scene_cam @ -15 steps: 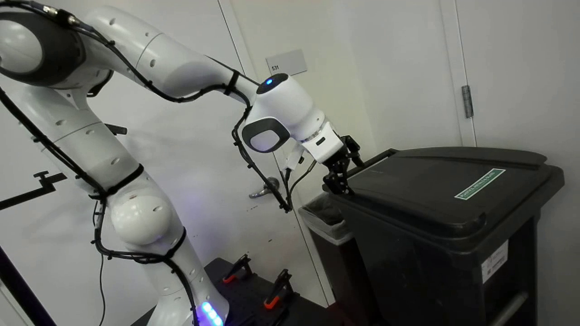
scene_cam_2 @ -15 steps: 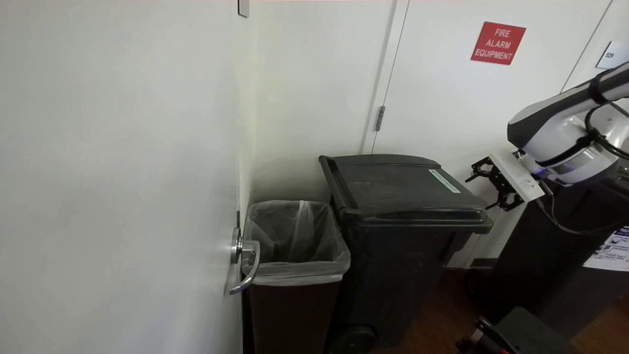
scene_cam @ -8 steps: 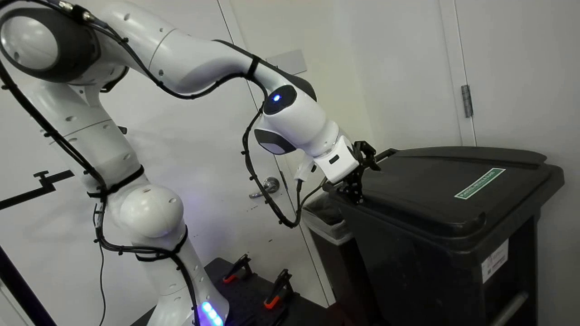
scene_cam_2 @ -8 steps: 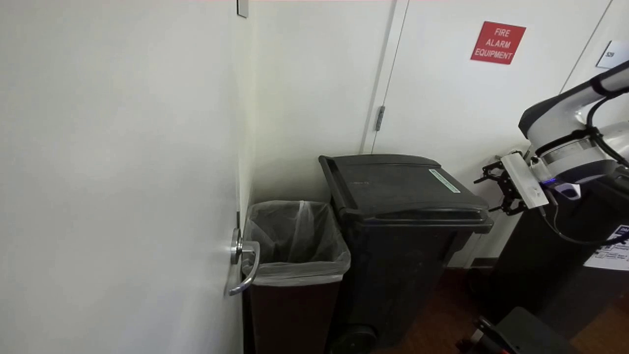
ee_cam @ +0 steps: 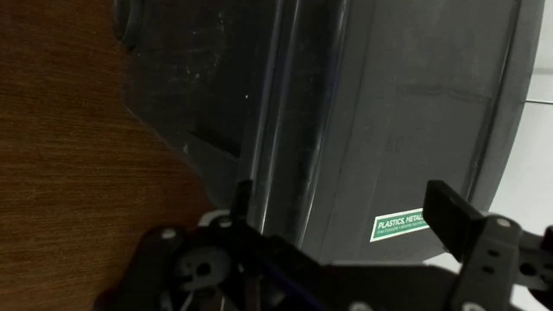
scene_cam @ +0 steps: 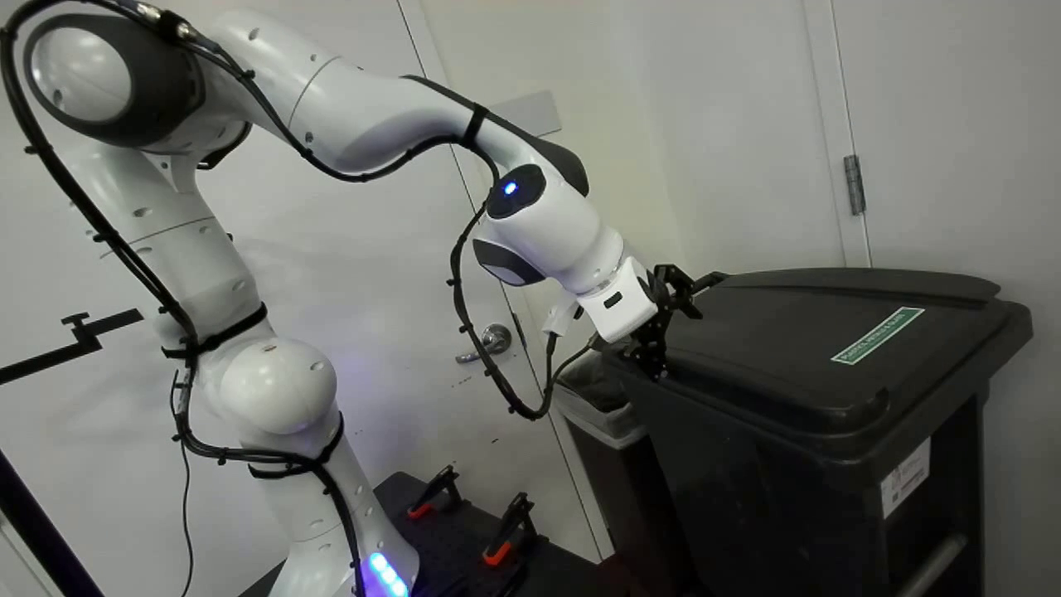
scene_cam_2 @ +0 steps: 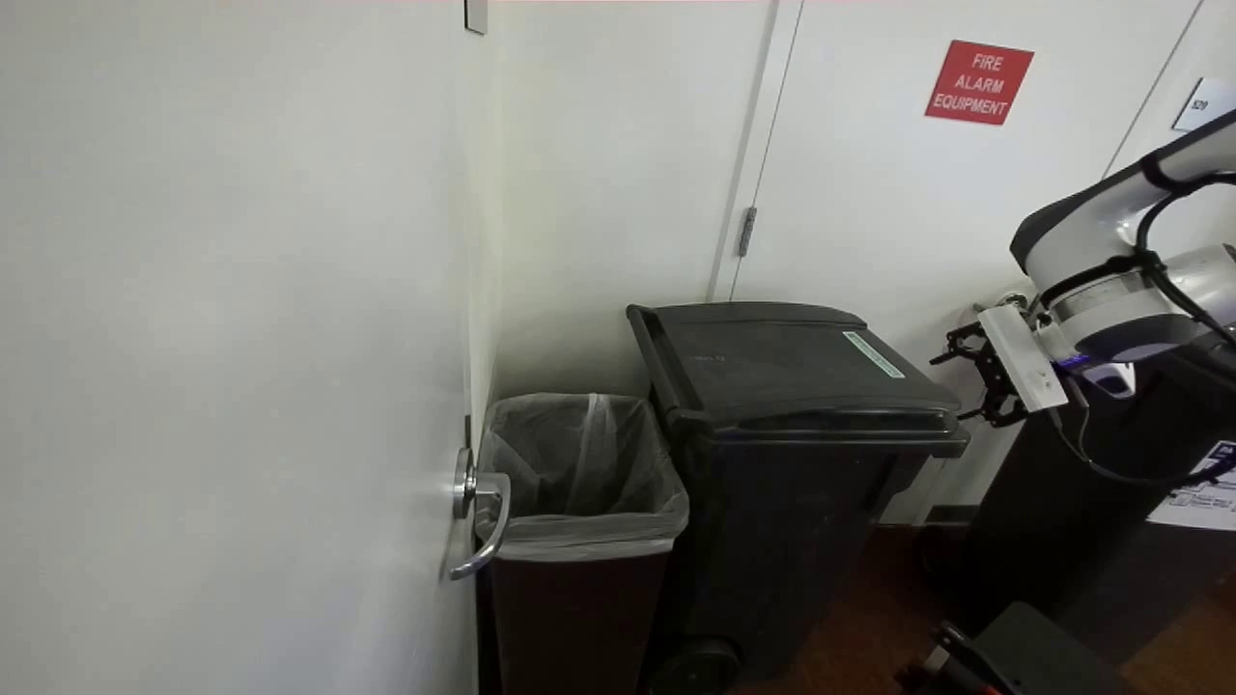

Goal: Open the bin

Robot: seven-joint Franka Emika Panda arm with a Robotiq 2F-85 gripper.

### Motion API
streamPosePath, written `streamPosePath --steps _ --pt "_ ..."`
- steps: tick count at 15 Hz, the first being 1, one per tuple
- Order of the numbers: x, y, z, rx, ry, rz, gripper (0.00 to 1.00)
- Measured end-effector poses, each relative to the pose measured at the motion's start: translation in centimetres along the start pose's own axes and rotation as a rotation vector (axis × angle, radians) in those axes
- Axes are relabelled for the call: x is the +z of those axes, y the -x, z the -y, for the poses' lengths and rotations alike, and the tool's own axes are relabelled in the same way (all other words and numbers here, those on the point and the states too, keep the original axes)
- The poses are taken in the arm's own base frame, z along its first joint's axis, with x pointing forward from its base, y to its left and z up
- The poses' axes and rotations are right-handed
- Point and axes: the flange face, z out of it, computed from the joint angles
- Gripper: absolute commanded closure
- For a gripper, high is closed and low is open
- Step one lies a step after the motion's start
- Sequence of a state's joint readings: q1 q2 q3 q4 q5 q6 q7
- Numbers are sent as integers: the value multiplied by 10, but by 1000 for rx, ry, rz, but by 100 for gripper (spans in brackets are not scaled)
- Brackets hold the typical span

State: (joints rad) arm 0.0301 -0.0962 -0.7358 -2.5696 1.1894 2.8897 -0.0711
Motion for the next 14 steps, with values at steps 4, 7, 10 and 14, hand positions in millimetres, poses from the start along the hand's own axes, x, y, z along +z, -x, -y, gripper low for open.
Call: streamPosePath --steps 4,7,10,14 --pt "-1 -4 -11 53 -63 -19 0" --pt "6 -10 -22 66 -102 -34 0" --pt "25 -16 -36 47 -157 -22 0" --pt "64 -20 -60 7 -234 2 0"
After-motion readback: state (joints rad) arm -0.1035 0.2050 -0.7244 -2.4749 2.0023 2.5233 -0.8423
